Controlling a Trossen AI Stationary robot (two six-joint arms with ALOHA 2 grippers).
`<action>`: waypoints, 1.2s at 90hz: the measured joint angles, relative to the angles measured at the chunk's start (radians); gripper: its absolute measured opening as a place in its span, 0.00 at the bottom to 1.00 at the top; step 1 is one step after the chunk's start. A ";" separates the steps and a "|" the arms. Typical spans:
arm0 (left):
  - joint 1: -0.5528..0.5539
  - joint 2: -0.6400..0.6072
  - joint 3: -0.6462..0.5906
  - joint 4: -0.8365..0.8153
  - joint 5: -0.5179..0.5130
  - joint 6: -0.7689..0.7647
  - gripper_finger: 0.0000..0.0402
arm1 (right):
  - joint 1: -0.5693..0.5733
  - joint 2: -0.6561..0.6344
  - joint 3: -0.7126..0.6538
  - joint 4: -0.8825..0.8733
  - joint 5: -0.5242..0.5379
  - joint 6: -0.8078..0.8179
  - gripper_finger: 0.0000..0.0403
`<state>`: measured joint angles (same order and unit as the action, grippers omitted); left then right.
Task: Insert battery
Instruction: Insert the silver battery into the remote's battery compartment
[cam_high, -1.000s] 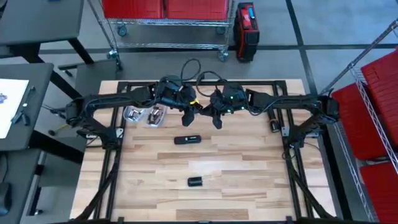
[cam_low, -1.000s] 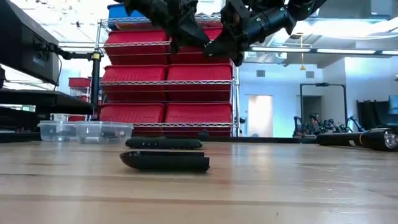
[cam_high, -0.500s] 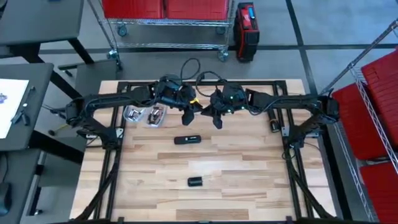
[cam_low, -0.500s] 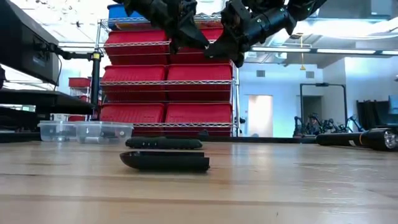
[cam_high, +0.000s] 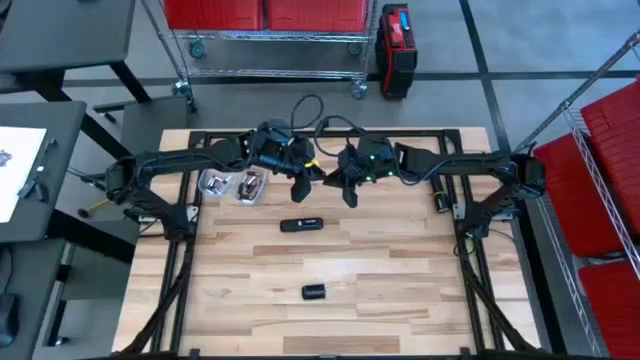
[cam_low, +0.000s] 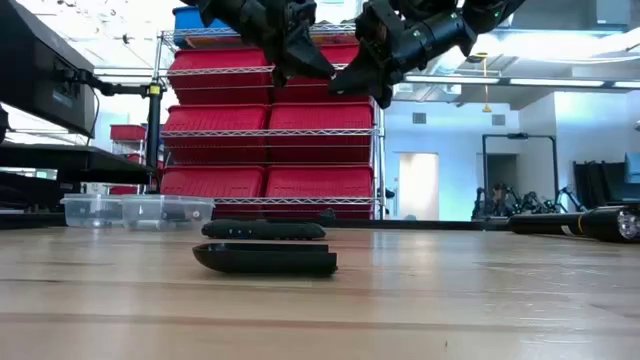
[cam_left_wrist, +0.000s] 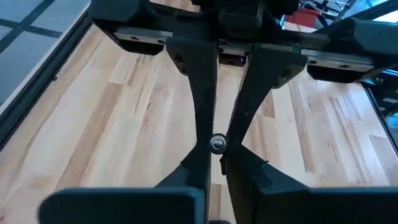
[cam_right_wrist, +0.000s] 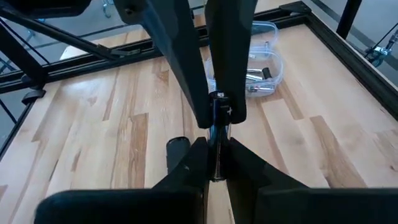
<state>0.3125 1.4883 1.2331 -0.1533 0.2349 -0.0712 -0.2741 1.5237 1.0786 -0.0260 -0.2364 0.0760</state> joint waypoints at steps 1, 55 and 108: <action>0.001 0.000 0.000 0.003 0.000 -0.001 0.02 | 0.000 0.000 0.000 0.000 0.000 0.000 0.05; 0.001 0.002 0.000 0.038 0.016 -0.029 0.15 | 0.000 0.000 0.000 0.004 0.000 0.003 0.04; -0.003 0.002 0.000 0.048 0.017 -0.020 0.20 | 0.005 0.000 0.000 0.011 0.001 0.002 0.04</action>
<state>0.3096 1.4902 1.2331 -0.1050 0.2523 -0.0908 -0.2695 1.5234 1.0786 -0.0148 -0.2359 0.0780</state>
